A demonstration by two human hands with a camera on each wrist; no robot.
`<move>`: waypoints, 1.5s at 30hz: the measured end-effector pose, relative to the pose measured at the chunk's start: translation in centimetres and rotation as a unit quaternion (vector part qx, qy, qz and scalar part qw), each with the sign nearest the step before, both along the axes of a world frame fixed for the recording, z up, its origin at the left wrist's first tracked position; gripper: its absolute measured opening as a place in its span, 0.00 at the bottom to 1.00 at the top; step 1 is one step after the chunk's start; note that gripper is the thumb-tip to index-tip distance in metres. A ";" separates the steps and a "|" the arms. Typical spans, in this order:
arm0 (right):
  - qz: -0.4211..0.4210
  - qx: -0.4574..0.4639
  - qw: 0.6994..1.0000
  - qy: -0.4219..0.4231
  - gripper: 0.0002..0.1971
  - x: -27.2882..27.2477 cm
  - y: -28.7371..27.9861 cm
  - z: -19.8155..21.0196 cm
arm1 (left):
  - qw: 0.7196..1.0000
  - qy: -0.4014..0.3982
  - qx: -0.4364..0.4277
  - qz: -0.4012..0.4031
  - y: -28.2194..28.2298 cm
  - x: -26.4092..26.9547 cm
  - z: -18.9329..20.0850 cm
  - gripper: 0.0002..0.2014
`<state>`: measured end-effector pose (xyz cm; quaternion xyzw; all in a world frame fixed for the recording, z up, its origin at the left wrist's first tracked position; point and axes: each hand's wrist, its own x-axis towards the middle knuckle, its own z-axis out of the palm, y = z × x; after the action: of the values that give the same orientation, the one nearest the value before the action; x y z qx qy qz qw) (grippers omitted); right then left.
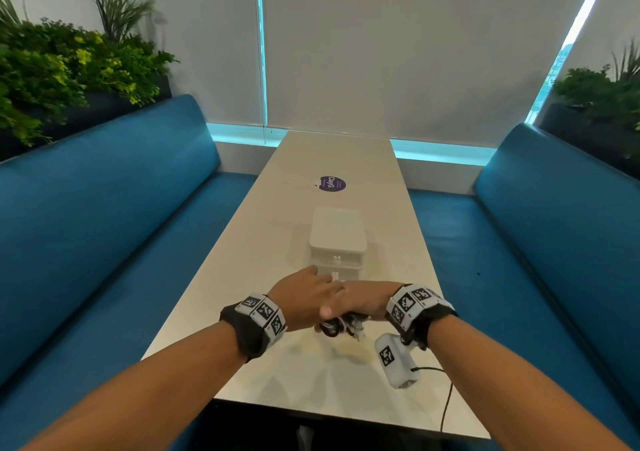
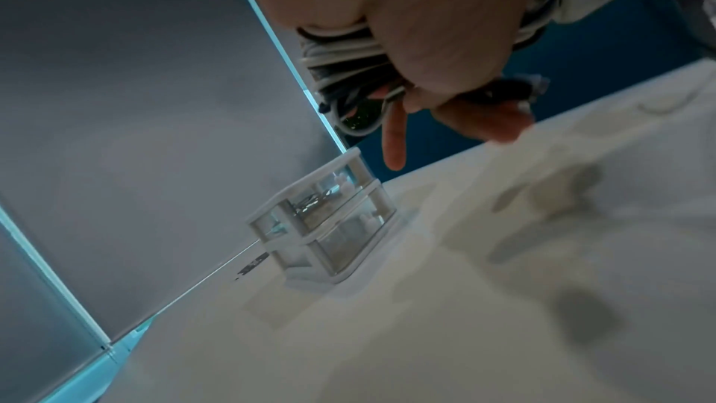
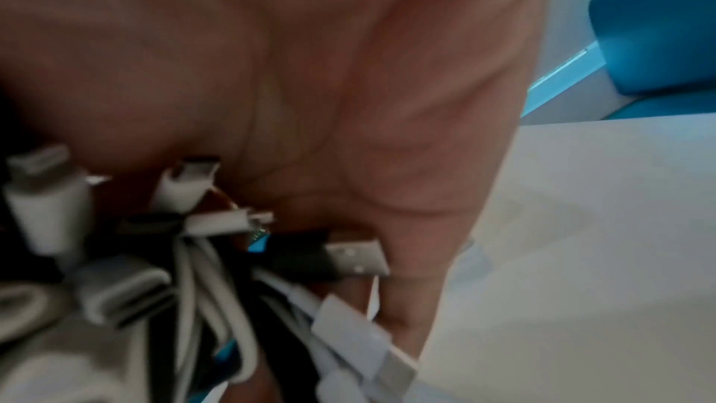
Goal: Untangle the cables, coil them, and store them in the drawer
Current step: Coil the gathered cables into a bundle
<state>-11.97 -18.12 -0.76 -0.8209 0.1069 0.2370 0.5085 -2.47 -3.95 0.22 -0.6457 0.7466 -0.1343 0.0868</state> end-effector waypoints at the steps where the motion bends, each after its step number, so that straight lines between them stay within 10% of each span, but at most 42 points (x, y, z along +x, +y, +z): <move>1: 0.005 -0.033 0.999 0.000 0.37 -0.1 0.2 -0.2 | 0.999 -0.034 0.000 -0.020 0.3 0.3 -0.3 0.11; 11: -0.074 -0.186 0.979 -0.036 0.04 -0.8 2.0 -0.6 | 0.996 -0.069 -0.048 -0.011 -0.2 0.8 -1.9 0.13; 27: -0.031 -0.420 0.896 -0.138 0.13 -0.3 1.6 0.7 | 0.940 0.214 0.071 0.257 -0.3 1.1 1.2 0.05; 36: 0.032 -0.259 0.965 -0.009 0.32 -0.4 0.6 2.6 | 0.989 0.002 0.071 0.130 -0.6 1.0 1.0 0.12; 45: -0.060 -0.047 0.995 -0.071 0.22 -0.3 1.8 1.2 | 0.989 -0.119 -0.092 -0.017 -0.8 1.9 1.2 0.10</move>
<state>-12.29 -16.33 0.41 -0.8508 0.1310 0.1417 0.4887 -0.62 -4.77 1.47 -0.6179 0.7262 -0.2795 0.1131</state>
